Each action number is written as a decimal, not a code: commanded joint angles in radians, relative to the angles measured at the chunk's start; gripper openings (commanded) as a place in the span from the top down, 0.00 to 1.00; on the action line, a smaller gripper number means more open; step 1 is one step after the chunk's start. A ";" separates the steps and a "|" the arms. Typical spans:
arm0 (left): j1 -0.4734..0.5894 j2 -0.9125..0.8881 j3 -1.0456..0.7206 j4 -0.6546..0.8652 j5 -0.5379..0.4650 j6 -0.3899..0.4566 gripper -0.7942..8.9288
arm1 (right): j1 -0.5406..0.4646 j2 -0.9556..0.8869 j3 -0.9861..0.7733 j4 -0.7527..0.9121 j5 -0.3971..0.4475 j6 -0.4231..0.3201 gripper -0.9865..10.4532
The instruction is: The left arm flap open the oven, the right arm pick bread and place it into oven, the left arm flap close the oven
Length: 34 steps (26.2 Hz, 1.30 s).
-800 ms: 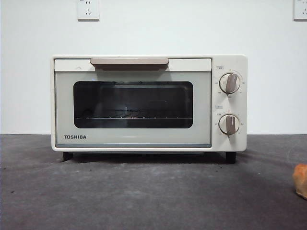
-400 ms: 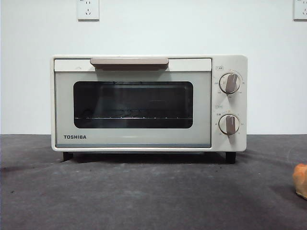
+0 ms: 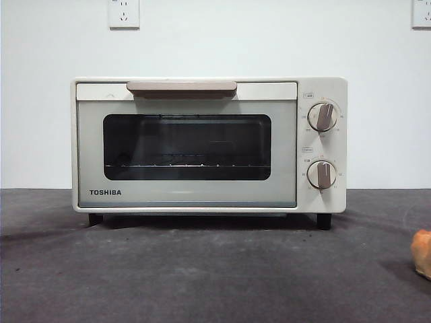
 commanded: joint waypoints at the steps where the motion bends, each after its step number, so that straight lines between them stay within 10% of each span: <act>1: -0.020 0.046 0.055 -0.024 0.075 0.099 0.91 | 0.003 0.031 0.048 -0.027 -0.053 -0.079 0.90; 13: -0.077 0.084 0.113 -0.034 0.182 0.227 0.87 | 0.030 0.051 0.075 -0.061 -0.104 -0.129 0.90; 26: -0.077 0.084 0.113 -0.007 0.182 0.219 0.35 | 0.030 0.051 0.075 -0.063 -0.104 -0.025 0.46; 34: -0.077 0.084 0.113 -0.009 0.182 0.215 0.34 | 0.030 0.054 0.075 -0.119 -0.103 -0.009 0.46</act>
